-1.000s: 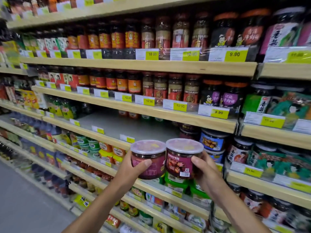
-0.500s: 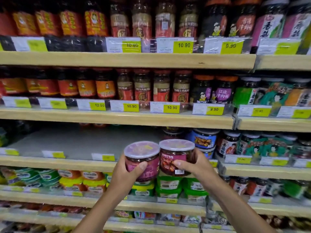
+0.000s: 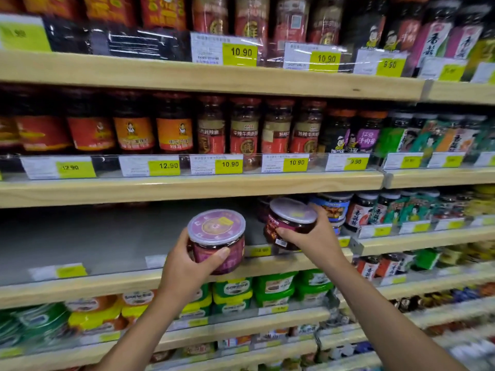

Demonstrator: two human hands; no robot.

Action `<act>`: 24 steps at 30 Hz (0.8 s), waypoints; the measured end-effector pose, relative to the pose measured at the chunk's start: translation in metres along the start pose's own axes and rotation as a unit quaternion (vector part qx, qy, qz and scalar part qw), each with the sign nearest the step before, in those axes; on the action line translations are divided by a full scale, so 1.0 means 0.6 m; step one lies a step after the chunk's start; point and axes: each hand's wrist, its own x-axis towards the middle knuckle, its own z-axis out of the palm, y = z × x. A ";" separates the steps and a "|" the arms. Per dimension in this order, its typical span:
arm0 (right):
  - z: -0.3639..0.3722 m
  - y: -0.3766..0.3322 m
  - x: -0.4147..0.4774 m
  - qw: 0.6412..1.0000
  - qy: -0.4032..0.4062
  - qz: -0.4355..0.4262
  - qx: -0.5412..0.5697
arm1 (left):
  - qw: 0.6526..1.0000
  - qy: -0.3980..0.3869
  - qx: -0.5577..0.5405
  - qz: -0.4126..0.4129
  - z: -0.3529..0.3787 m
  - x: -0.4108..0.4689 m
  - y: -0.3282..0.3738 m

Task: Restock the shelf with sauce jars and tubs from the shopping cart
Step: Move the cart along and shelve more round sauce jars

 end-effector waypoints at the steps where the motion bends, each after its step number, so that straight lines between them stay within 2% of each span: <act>1: 0.008 -0.001 0.004 1.000 0.012 0.001 -0.010 | 1.000 -0.004 0.000 -0.002 -0.004 0.001 -0.001; 5: 0.038 0.002 0.024 0.997 0.063 0.009 -0.048 | 1.000 -0.019 0.000 -0.014 -0.021 0.003 -0.009; 11: 0.058 0.004 0.051 0.988 0.091 0.028 -0.123 | 0.999 -0.025 -0.007 -0.025 -0.043 0.004 -0.016; 17: 0.073 0.013 0.058 0.981 0.091 0.039 -0.168 | 0.999 -0.017 0.017 -0.029 -0.057 0.006 -0.016; 24: 0.089 0.029 0.061 0.957 0.051 0.029 -0.286 | 0.998 -0.037 0.043 -0.019 -0.053 0.014 -0.021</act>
